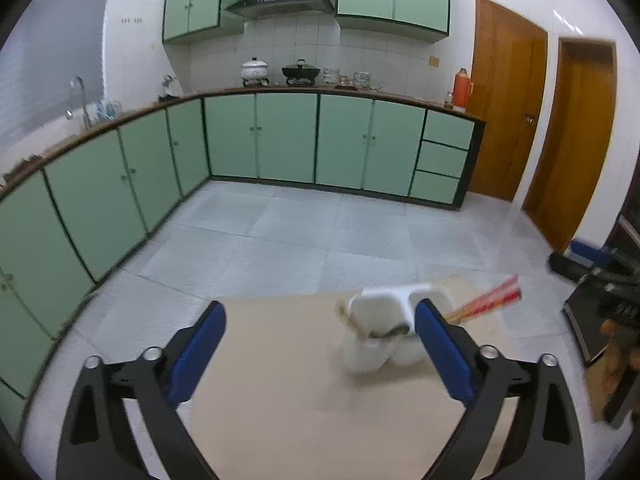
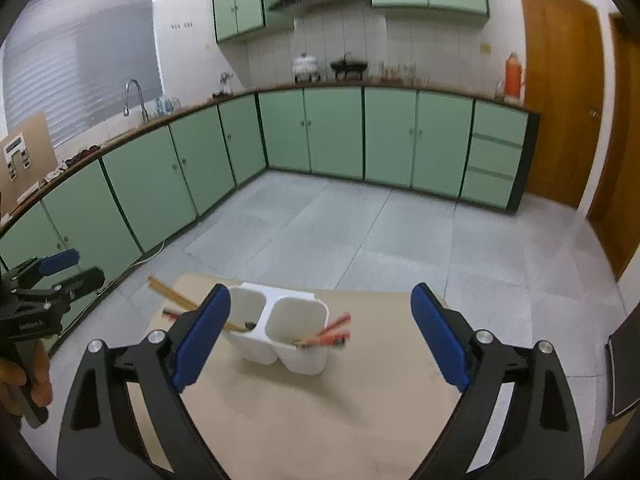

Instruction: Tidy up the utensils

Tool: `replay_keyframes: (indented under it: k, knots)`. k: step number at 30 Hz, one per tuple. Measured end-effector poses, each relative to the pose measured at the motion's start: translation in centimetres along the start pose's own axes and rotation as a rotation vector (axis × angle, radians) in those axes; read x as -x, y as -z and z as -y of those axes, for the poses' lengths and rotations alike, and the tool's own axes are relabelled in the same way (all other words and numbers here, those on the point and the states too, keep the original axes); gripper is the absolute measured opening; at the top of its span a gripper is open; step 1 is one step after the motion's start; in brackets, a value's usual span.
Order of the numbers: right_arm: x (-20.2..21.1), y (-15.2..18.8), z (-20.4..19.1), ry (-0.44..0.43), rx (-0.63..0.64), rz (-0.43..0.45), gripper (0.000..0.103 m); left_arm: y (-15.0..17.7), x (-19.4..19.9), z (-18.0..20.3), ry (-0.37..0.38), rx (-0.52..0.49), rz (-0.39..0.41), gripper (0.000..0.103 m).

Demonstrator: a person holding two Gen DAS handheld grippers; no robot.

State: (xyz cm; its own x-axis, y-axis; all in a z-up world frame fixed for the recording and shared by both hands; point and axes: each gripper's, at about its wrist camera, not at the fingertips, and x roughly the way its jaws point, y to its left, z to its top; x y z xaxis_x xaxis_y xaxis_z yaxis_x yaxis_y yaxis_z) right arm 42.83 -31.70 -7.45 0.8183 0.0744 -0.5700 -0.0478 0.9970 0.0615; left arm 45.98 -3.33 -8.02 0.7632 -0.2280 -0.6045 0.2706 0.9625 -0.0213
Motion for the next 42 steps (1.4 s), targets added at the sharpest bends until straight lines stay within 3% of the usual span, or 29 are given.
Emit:
replay_keyframes:
  k: [6, 11, 15, 22, 29, 37, 42]
  knots:
    - [6.7, 7.0, -2.4, 0.074, 0.058, 0.070, 0.097, 6.2, 6.2, 0.2, -0.054, -0.010, 0.030, 0.097]
    - [11.9, 13.1, -4.2, 0.149, 0.001, 0.098, 0.097, 11.6, 12.9, 0.2, -0.085, 0.062, 0.100, 0.097]
    - [15.2, 16.2, -5.3, 0.145, -0.060, 0.084, 0.097, 15.0, 16.8, 1.0, -0.070, 0.082, 0.105, 0.097]
    - [20.6, 19.6, -8.1, 0.155, -0.045, 0.074, 0.097, 19.4, 22.8, 1.7, -0.104, 0.084, 0.098, 0.097]
    - [26.6, 21.6, -9.9, 0.186, -0.033, 0.127, 0.097, 21.8, 29.0, 3.6, -0.114, 0.073, 0.119, 0.097]
    - [33.4, 24.0, -11.4, 0.182, -0.046, 0.182, 0.097, 25.4, 36.1, 4.6, -0.118, 0.064, 0.201, 0.097]
    - [36.3, 25.5, -12.6, 0.176, -0.046, 0.200, 0.097, 26.8, 38.9, 4.3, -0.175, 0.091, 0.204, 0.097]
